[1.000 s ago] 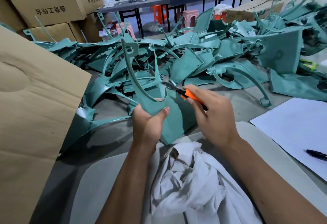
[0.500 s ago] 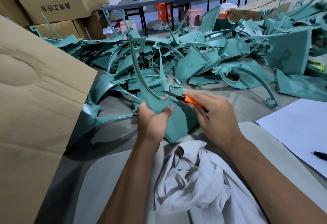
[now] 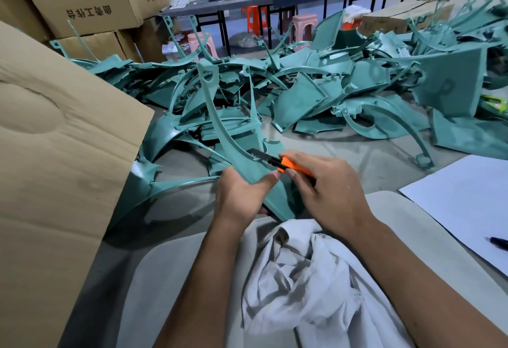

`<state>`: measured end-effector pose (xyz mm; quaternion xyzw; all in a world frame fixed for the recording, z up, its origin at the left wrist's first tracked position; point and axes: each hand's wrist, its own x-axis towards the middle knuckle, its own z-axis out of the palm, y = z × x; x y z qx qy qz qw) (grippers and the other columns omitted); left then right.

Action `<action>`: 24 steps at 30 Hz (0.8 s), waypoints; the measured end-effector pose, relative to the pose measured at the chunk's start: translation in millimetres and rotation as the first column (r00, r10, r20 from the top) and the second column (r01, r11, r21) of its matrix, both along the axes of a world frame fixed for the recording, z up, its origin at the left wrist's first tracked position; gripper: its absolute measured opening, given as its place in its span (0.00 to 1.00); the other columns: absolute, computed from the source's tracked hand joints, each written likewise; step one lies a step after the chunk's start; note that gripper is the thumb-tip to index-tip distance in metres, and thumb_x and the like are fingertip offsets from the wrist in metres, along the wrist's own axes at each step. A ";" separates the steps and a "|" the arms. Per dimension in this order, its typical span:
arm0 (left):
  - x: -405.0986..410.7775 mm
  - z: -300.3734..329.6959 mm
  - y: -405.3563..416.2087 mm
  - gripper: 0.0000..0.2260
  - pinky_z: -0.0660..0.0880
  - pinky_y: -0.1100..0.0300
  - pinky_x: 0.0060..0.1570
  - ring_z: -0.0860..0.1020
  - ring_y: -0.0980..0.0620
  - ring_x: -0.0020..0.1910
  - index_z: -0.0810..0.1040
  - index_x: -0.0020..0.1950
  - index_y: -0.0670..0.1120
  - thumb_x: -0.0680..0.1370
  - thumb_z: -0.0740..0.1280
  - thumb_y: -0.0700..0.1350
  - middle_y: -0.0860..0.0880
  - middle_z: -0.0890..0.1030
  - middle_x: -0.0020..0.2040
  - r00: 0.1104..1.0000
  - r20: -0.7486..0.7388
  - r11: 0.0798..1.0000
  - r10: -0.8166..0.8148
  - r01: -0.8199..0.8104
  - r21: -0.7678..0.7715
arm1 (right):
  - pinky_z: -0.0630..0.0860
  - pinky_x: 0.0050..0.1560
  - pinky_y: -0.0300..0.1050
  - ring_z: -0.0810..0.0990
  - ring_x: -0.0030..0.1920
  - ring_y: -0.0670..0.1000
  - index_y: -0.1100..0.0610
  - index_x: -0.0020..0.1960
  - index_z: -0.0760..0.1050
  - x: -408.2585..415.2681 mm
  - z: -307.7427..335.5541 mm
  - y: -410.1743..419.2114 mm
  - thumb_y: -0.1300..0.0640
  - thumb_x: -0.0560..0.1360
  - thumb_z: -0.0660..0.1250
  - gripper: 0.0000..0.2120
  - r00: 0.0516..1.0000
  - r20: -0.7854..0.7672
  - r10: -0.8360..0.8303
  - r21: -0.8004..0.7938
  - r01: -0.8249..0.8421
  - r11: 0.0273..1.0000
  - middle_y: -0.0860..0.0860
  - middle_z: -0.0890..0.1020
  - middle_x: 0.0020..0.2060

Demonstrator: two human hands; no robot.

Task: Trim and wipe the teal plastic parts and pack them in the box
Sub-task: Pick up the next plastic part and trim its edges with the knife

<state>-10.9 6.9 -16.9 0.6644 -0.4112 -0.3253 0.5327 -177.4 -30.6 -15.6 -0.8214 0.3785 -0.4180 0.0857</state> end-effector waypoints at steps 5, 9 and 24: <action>9.1 7.8 7.3 0.06 0.76 0.61 0.26 0.83 0.45 0.29 0.82 0.52 0.38 0.77 0.74 0.38 0.39 0.86 0.38 0.952 -0.121 0.945 -0.283 0.298 0.137 | 0.79 0.43 0.55 0.82 0.43 0.57 0.48 0.63 0.80 -1.9 4.2 0.7 0.54 0.80 0.66 0.13 0.998 -0.020 -0.051 0.032 0.052 0.998 0.50 0.85 0.44; 2.4 9.0 8.4 0.04 0.81 0.60 0.32 0.84 0.43 0.31 0.82 0.51 0.37 0.77 0.73 0.32 0.40 0.86 0.40 0.946 -0.183 0.960 -0.268 0.279 0.038 | 0.77 0.40 0.53 0.77 0.40 0.54 0.51 0.59 0.82 1.8 7.4 4.0 0.55 0.79 0.68 0.09 0.990 -0.034 -0.139 0.045 0.141 0.989 0.50 0.78 0.41; -11.5 4.0 2.3 0.03 0.85 0.45 0.37 0.86 0.41 0.34 0.85 0.48 0.41 0.76 0.72 0.36 0.42 0.87 0.40 0.989 -0.018 0.990 -0.144 0.143 -0.016 | 0.76 0.38 0.53 0.76 0.40 0.54 0.52 0.56 0.81 3.5 12.6 11.9 0.55 0.79 0.68 0.07 0.990 -0.060 -0.129 0.062 0.133 0.989 0.48 0.75 0.40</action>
